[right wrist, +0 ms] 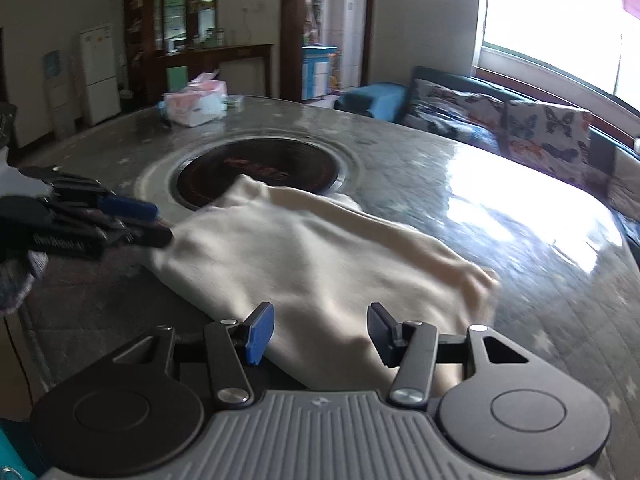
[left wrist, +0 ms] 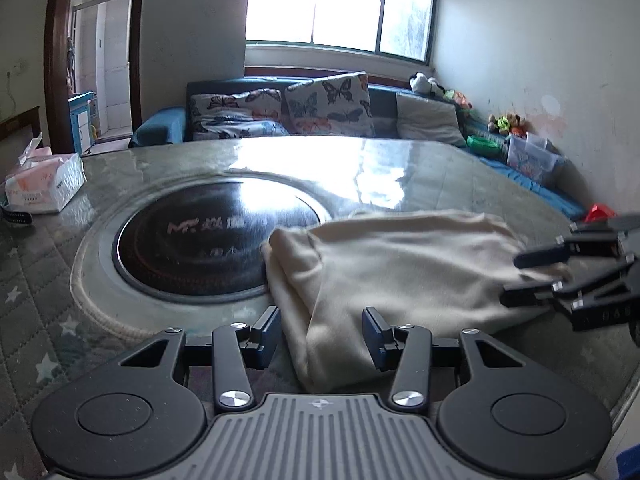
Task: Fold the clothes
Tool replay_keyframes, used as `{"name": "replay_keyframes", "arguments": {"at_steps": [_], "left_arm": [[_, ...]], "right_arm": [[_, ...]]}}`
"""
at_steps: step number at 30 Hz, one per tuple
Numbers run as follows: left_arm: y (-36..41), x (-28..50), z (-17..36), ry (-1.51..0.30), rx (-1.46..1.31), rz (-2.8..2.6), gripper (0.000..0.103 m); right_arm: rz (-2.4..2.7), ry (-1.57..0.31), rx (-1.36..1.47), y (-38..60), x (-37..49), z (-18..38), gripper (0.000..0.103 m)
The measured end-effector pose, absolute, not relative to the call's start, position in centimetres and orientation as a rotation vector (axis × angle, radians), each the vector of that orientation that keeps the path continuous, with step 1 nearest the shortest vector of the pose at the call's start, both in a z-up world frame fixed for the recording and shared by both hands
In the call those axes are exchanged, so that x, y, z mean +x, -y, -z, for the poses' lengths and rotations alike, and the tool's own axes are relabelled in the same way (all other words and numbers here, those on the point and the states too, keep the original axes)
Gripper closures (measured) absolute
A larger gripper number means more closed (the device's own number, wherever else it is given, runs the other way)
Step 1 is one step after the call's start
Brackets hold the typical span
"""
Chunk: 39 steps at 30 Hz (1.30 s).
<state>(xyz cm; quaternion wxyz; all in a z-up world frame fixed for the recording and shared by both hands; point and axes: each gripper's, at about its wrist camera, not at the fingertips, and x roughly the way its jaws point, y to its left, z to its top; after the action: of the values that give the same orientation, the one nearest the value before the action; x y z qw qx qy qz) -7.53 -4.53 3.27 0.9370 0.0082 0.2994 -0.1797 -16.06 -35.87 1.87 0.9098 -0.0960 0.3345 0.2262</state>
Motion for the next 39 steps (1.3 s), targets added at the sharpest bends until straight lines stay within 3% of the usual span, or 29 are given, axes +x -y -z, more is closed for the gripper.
{"name": "replay_keyframes", "arguments": {"at_steps": [10, 14, 16, 18, 27, 33, 39], "left_arm": [[4.7, -5.2, -1.9, -0.679, -0.043, 0.323, 0.054], [4.2, -5.3, -1.9, -0.69, -0.065, 0.312, 0.048], [4.1, -5.3, -1.9, -0.694, -0.067, 0.306, 0.046], [4.1, -5.3, -2.0, -0.7, -0.069, 0.292, 0.04], [3.6, -5.3, -1.9, -0.722, -0.095, 0.26, 0.015], [3.2, -5.2, -1.8, -0.738, -0.106, 0.241, 0.0], [2.7, -5.0, -1.6, -0.753, -0.132, 0.24, 0.0]], "right_arm": [[-0.424, -0.723, -0.086, 38.8, -16.7, -0.3, 0.048], [-0.441, -0.721, -0.086, 38.4, -16.9, -0.2, 0.032], [-0.437, -0.72, -0.101, 37.8, -17.0, -0.2, 0.029], [-0.445, -0.723, -0.099, 37.3, -16.9, -0.2, 0.019], [-0.45, -0.745, -0.164, 35.6, -16.8, 0.0, 0.003], [-0.433, -0.758, -0.234, 34.1, -16.8, 0.4, 0.0], [-0.423, -0.766, -0.275, 33.6, -16.9, 0.7, 0.0]]}}
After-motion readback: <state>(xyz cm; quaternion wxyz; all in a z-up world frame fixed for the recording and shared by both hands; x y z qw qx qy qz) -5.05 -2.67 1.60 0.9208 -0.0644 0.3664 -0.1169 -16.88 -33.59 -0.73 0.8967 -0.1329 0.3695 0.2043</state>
